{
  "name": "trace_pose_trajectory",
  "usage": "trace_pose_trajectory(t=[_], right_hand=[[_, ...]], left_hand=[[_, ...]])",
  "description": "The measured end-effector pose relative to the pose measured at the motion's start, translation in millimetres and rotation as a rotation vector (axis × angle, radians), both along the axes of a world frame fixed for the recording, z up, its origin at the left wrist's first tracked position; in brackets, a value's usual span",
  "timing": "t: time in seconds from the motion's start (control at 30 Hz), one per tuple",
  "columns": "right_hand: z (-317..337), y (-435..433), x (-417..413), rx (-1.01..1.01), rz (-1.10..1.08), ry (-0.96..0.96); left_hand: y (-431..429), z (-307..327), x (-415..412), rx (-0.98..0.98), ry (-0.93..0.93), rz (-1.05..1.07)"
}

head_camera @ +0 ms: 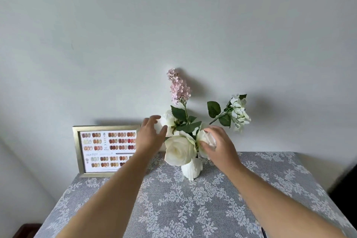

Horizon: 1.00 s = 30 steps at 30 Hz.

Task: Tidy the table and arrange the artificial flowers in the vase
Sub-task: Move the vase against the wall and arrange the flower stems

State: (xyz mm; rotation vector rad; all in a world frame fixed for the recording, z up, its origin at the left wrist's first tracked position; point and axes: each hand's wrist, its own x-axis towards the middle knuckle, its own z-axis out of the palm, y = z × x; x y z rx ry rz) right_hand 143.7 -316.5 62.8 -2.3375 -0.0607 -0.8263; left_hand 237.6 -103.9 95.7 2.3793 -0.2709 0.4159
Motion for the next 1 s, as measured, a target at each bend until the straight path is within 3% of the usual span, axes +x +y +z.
trace_pose_trajectory(t=[0.23,0.5,0.67,1.0], right_hand=[[-5.3,-7.3,7.1,-0.033,0.026,-0.045],[-10.0,-8.2,13.1,-0.052,0.016,-0.065],[-5.1,-5.5,14.1,-0.06,0.019,-0.078],[3.4,11.4,9.0,-0.08,-0.009,-0.069]], left_hand=[[-15.8,2.7,50.8,0.033,0.288,-0.011],[-27.6,-1.6,65.6,-0.015,0.38,0.018],[-15.4,0.9,56.8,-0.183,0.347,0.057],[-2.1,11.3,5.2,-0.246,0.133,0.07]])
